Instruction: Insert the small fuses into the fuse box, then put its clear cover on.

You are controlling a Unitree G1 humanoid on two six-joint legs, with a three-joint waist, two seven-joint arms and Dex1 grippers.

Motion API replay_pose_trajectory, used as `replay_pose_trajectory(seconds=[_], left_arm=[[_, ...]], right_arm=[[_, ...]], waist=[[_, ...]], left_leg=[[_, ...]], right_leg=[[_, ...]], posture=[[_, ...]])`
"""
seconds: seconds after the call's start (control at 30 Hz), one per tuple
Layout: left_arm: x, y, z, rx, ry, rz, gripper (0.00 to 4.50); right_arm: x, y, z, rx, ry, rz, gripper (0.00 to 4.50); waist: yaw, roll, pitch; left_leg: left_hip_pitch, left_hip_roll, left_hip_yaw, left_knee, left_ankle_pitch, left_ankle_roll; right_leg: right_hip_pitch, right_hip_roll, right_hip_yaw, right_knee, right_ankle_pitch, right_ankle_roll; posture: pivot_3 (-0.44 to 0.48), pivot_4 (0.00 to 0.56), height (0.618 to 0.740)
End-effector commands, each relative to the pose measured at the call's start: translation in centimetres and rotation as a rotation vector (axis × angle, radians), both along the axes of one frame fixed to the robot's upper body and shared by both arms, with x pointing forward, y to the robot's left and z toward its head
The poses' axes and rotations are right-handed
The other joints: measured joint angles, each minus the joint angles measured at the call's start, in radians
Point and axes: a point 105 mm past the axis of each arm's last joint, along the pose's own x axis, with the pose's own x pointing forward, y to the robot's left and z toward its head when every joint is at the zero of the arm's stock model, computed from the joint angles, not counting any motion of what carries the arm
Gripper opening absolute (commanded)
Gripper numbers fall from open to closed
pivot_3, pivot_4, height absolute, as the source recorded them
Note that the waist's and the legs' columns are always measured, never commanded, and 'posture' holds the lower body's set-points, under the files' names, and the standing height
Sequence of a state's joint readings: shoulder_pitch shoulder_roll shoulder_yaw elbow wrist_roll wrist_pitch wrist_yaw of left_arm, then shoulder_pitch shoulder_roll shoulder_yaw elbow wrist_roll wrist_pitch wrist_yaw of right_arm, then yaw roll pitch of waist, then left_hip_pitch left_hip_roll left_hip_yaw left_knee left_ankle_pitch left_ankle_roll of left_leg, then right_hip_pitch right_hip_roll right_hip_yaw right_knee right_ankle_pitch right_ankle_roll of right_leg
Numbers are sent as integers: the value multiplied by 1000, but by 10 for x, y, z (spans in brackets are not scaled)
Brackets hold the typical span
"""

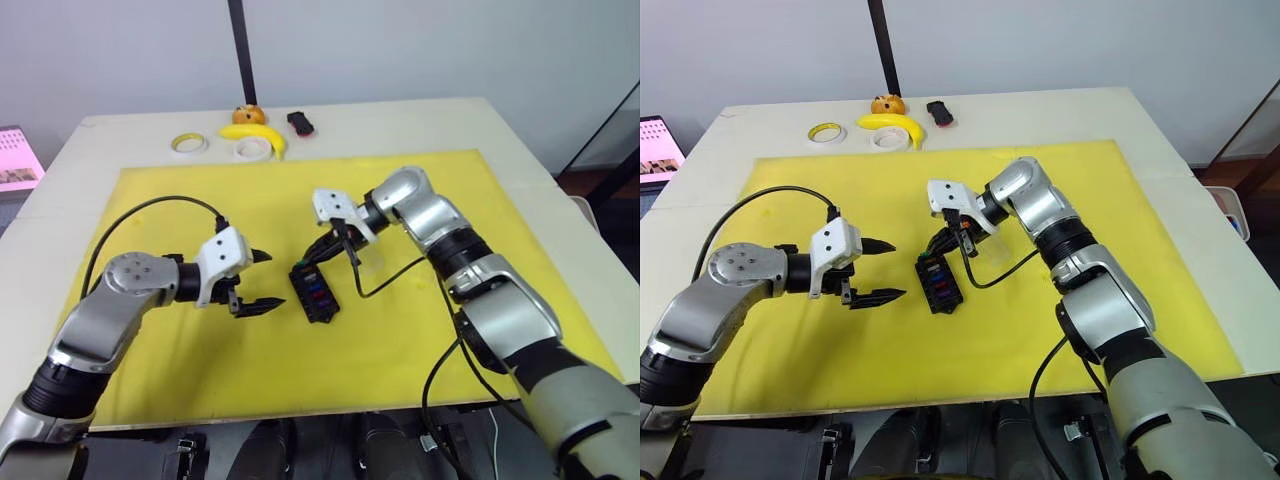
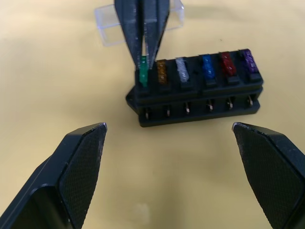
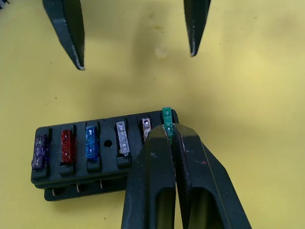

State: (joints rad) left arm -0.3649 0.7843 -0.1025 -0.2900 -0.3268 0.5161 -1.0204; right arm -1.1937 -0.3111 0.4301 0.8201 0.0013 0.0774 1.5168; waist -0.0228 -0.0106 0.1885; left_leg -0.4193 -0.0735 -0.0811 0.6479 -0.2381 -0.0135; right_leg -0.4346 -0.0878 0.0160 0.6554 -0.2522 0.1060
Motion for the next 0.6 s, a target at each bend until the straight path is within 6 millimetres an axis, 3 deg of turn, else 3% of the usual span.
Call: replay_pose_trajectory(seconds=[0.03,0.6], left_arm=[[-2,-3,10,-2,-47,-12,4437],[-4,-3,9,-7,-44,-3,4437]], right_arm=[[1,5,12,25,-38,24,0],[5,6,3,-43,-65,57,0]], waist=[[0,0,0],[-21,0,0]], left_leg=[[0,0,0,0,0,0],[1,0,0,0,0,-1]], right_leg=[[0,0,0,0,0,0],[0,0,0,1,0,0]], posture=[[0,150,740],[0,150,740]])
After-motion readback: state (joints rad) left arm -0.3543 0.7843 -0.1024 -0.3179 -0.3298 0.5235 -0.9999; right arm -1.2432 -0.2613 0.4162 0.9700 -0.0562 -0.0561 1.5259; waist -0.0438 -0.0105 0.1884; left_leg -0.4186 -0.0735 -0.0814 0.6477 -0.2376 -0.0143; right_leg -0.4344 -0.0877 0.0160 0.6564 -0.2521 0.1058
